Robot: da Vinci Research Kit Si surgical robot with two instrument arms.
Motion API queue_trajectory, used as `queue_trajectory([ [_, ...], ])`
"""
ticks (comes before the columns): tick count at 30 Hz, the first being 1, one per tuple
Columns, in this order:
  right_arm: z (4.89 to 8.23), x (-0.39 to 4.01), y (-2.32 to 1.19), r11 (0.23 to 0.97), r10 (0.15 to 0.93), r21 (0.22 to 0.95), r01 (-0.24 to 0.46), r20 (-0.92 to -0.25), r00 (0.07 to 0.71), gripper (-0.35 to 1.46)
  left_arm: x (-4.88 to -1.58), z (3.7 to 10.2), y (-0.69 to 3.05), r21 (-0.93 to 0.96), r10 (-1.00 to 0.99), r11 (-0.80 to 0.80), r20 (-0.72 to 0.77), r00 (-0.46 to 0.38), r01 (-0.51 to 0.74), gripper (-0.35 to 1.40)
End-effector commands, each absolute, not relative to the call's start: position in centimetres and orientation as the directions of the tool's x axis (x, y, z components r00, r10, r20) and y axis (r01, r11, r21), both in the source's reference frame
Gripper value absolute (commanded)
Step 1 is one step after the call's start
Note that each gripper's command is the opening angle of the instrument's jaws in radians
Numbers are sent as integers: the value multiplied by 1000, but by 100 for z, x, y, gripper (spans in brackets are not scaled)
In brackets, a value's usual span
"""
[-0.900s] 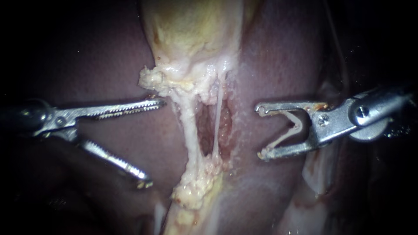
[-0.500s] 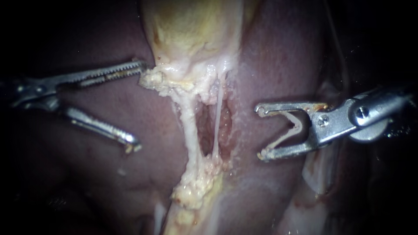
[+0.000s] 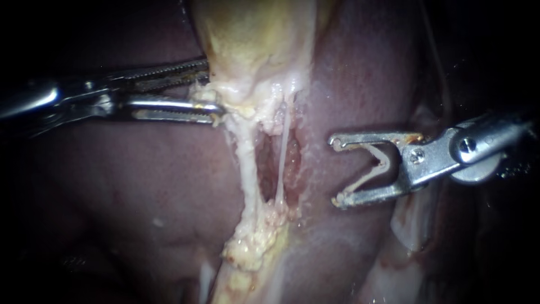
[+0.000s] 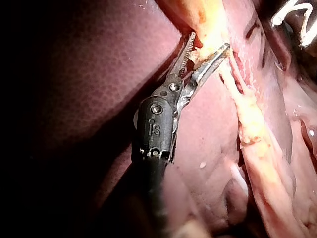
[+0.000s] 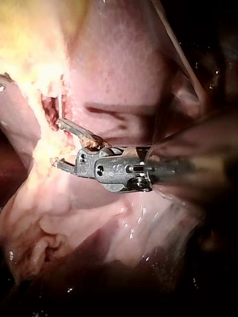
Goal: Grabbing gallbladder
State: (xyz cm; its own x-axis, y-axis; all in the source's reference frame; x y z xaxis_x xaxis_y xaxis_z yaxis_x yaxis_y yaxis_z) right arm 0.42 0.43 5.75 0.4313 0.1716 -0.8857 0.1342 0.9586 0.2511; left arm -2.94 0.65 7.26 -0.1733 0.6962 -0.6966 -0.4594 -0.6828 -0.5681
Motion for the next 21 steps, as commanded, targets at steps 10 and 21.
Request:
queue_trajectory([
  [10, 575, 42, 43, 959, 172, 251, 134, -886, 432, 50, -279, 720, 62, -613, 746, -653, -621, -240, -446, -35],
  [21, 575, 42, 43, 958, 172, 251, 135, -886, 431, 50, -246, 647, 103, -631, 741, -652, -648, -177, -421, -35],
])
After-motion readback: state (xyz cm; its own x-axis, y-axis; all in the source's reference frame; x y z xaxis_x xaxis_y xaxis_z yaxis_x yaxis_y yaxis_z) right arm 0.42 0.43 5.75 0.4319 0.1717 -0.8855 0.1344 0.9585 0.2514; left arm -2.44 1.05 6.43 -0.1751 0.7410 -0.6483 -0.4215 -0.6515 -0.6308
